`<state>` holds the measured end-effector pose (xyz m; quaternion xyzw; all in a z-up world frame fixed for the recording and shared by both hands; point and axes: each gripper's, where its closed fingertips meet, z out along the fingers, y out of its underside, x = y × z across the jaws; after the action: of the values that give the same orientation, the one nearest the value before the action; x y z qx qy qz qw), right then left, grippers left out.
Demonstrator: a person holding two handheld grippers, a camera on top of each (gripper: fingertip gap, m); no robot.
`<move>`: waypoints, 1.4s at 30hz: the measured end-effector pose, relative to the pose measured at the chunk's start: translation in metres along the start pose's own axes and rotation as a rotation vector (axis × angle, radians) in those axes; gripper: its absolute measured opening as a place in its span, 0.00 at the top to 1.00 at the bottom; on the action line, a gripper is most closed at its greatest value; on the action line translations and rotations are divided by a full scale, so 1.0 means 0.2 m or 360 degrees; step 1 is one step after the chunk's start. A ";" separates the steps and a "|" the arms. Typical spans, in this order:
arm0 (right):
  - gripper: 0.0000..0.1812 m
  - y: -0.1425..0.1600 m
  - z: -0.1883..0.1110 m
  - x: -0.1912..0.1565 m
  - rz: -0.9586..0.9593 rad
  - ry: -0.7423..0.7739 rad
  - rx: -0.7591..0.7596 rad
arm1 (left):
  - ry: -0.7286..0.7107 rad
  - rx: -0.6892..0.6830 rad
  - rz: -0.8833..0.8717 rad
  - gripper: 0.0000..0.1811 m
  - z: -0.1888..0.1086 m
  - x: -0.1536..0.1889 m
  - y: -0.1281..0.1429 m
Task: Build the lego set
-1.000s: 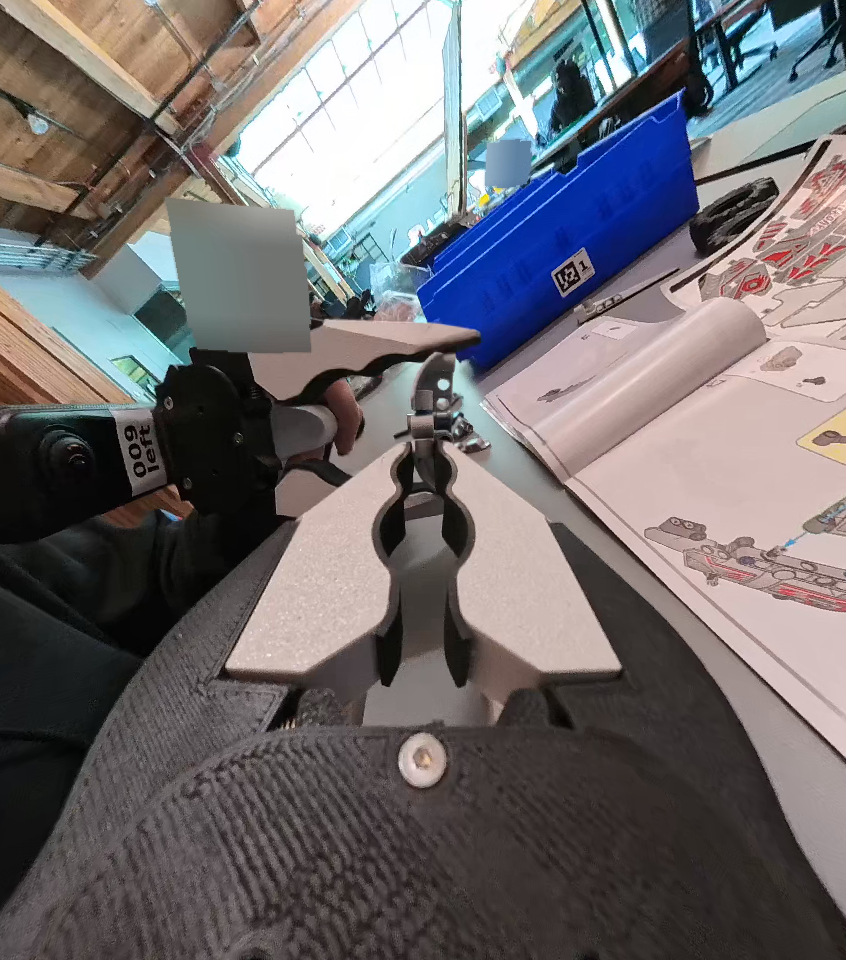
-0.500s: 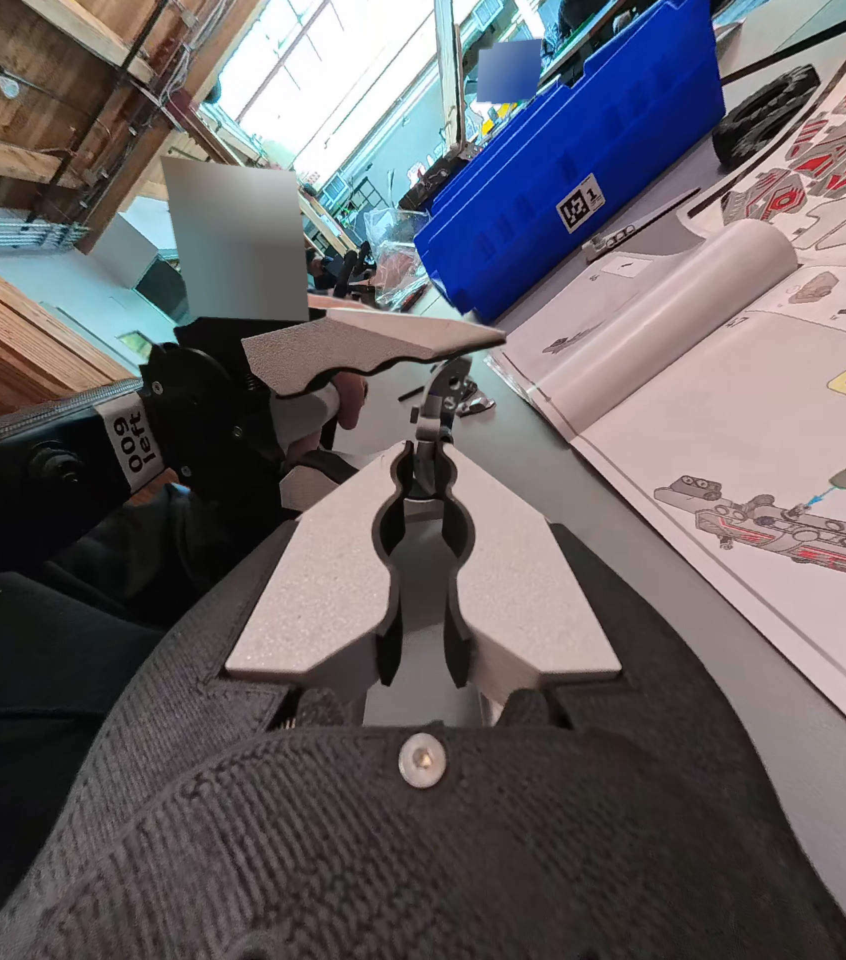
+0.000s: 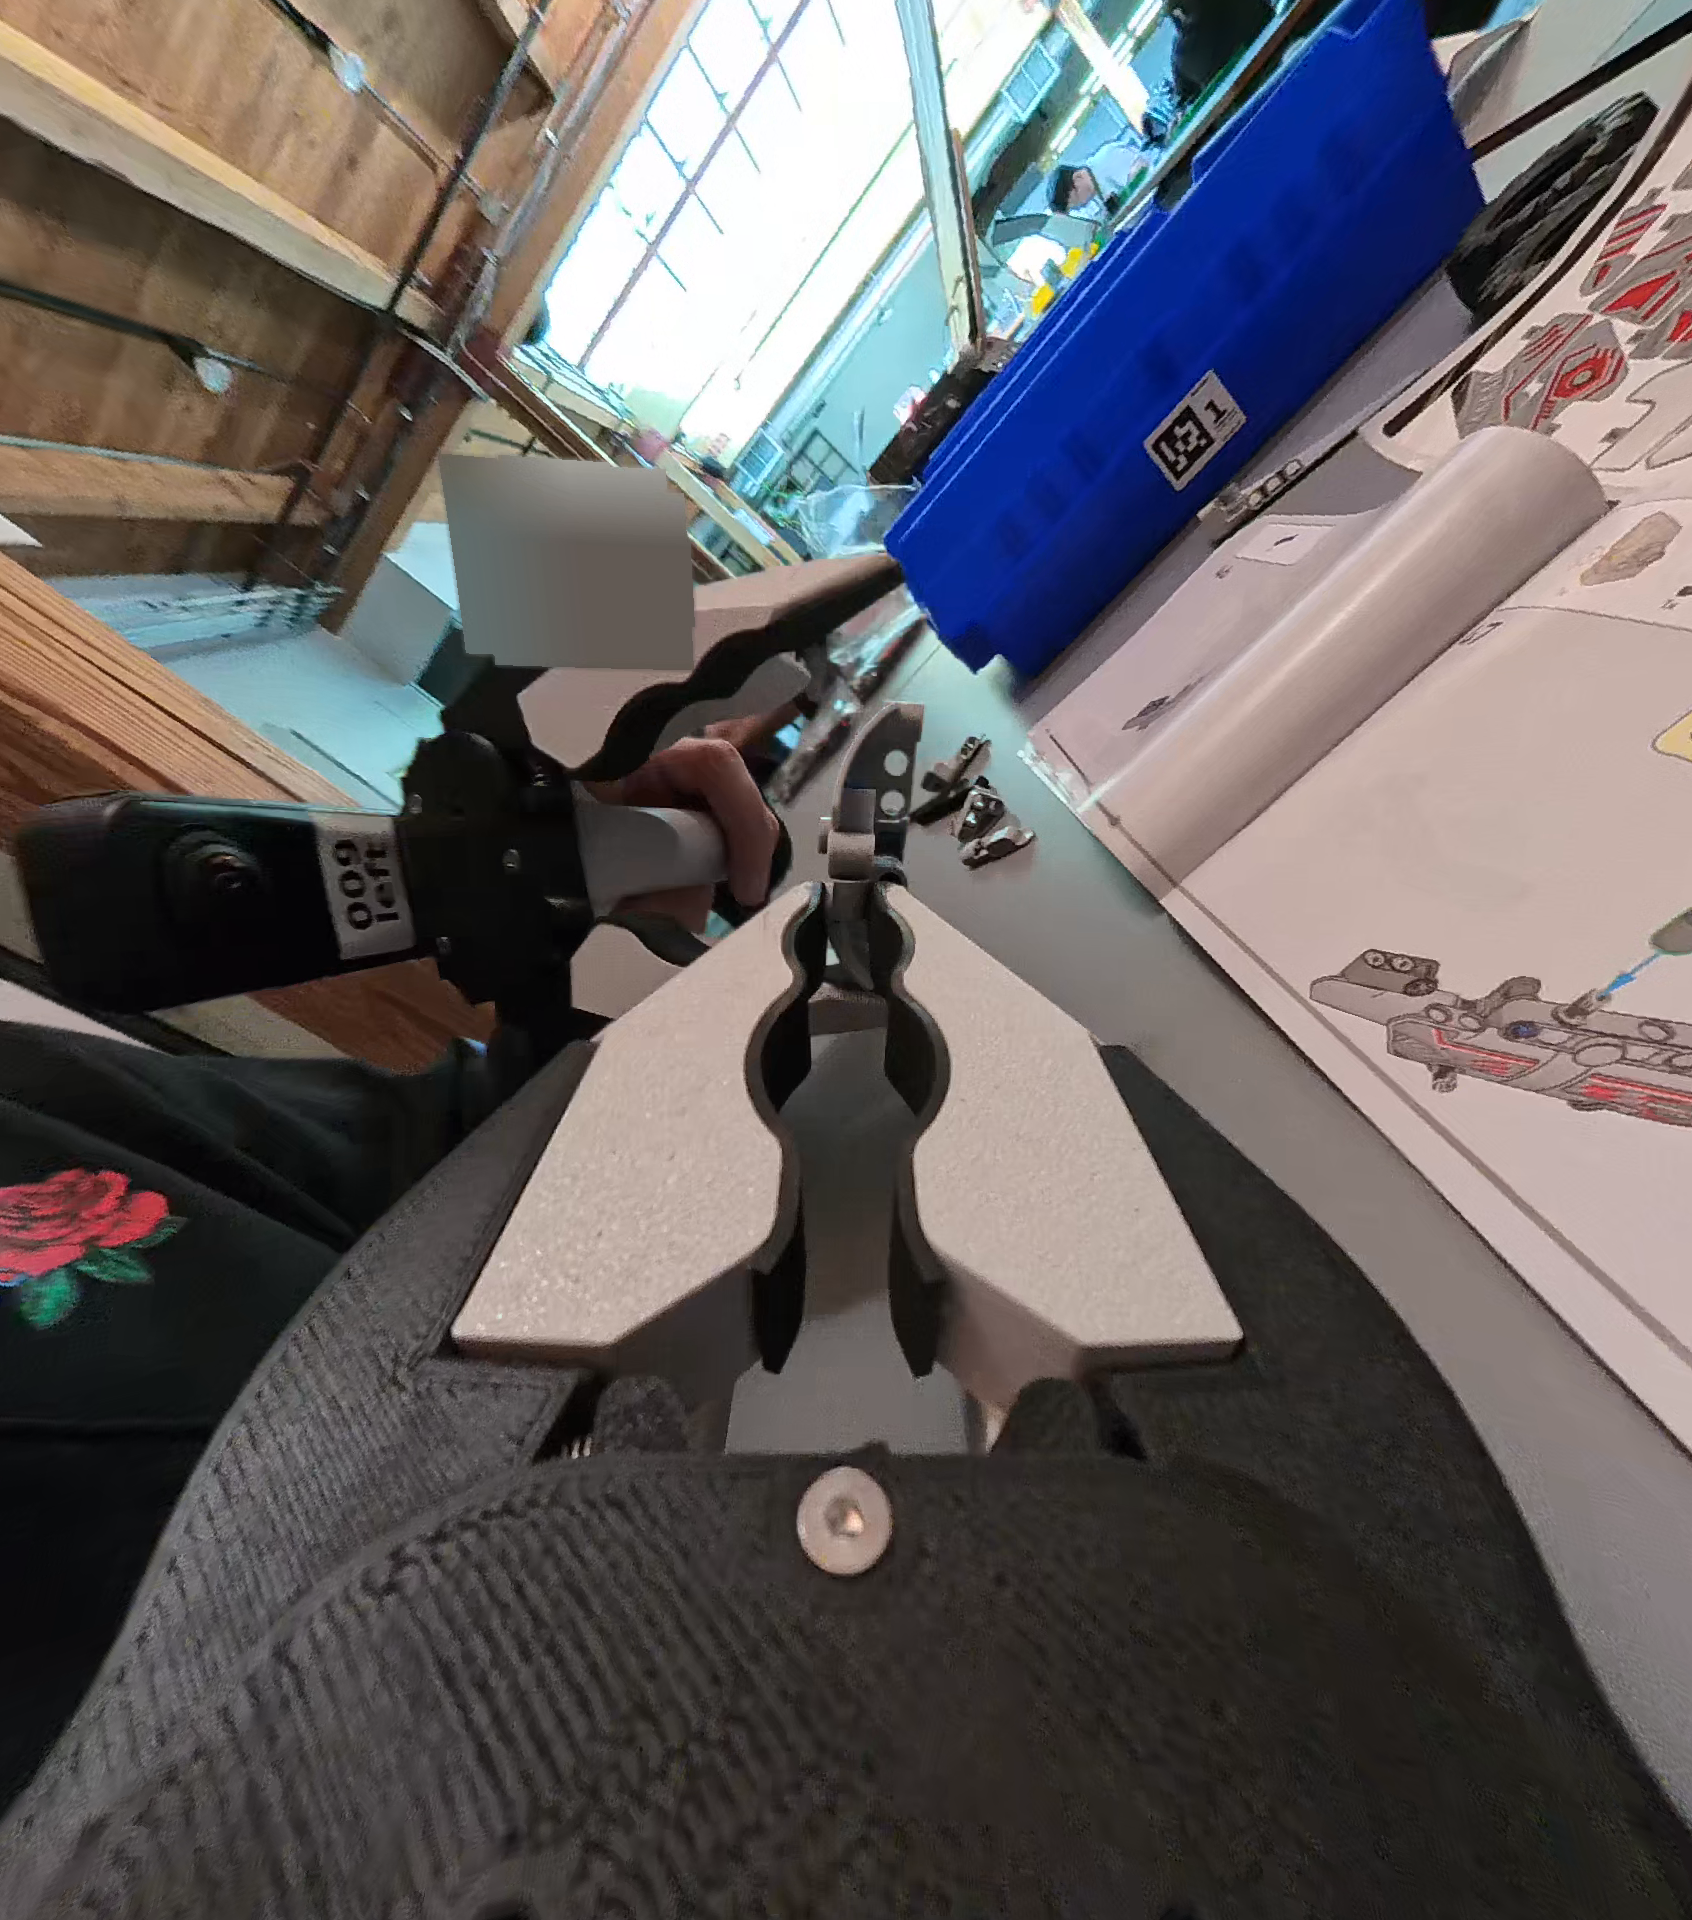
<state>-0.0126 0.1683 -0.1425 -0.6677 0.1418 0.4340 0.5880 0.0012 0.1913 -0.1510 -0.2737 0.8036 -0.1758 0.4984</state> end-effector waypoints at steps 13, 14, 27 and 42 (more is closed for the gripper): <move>0.97 -0.04 -0.11 0.01 -0.0086 0.0040 -0.0005 | 0.0608 0.0115 -0.0811 0.69 -0.09 0.18 0.09; 0.97 -0.02 -0.14 0.02 -0.0063 0.0070 -0.0018 | 0.0686 0.0137 -0.0881 0.71 -0.09 0.20 0.09; 0.95 0.10 -0.49 0.19 0.0023 0.0624 -0.0126 | 0.1082 0.0022 -0.0575 0.77 0.12 0.48 -0.05; 0.79 0.22 -0.65 0.23 -0.0306 0.1041 -0.0451 | 0.1001 0.0056 -0.0576 0.86 0.16 0.49 -0.04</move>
<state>0.0371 0.0529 -0.2159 -0.8562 0.1973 0.1557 0.4515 -0.0017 0.1242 -0.2289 -0.3354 0.8531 -0.3504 0.1923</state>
